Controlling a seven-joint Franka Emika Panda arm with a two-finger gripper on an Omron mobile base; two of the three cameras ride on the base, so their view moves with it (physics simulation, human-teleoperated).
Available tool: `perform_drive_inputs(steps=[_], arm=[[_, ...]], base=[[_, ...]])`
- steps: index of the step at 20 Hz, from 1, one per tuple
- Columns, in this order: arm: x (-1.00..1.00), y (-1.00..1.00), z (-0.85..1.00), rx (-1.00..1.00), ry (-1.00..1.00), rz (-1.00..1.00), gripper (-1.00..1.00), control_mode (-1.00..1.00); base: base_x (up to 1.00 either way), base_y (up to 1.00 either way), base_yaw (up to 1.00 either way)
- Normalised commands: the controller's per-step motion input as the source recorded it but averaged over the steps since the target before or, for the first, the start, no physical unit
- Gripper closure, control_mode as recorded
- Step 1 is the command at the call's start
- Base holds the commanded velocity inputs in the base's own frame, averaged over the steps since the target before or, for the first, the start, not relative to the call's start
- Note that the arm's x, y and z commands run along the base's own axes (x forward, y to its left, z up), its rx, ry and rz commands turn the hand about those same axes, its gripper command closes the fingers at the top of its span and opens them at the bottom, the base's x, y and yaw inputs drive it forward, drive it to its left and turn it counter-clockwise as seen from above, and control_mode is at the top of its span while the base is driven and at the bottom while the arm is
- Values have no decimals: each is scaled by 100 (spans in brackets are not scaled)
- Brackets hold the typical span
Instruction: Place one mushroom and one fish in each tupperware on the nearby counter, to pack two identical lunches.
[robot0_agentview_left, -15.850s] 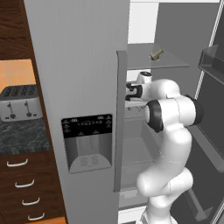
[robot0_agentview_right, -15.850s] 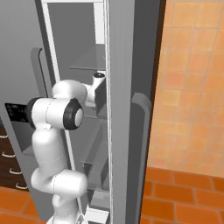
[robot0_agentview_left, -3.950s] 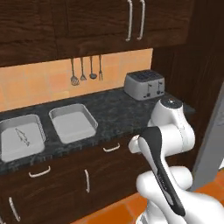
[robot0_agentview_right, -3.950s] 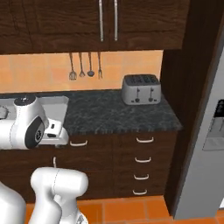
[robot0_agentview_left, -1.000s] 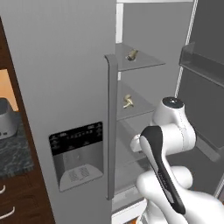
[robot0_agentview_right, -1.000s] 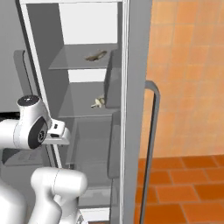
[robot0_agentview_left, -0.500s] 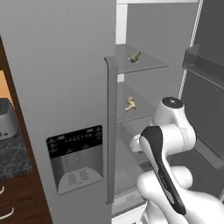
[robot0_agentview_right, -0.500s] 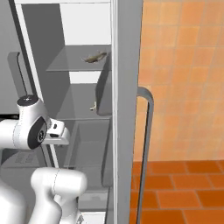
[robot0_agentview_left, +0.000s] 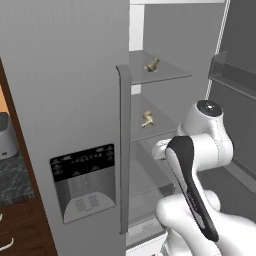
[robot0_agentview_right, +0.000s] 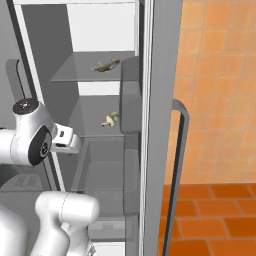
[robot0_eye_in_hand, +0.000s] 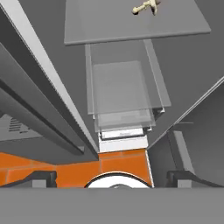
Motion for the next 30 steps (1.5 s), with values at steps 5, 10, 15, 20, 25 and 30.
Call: perform_drive_inputs(steps=[5,10,15,20,25,30], arm=[[13,0,90,2,-22,-13,-100,-100],[21,-1,81,5,-23,-9,-100,-100],[45,-16,73,3,-9,-3,-100,-100],[77,-3,27,0,-4,-8,-100,-100],[78,-5,3,0,-7,-11,-100,-100],[75,-10,9,2,-2,-8,-100,-100]], base=[[0,0,0],[0,0,0],[0,0,0],[0,0,0],[0,0,0],[0,0,0]])
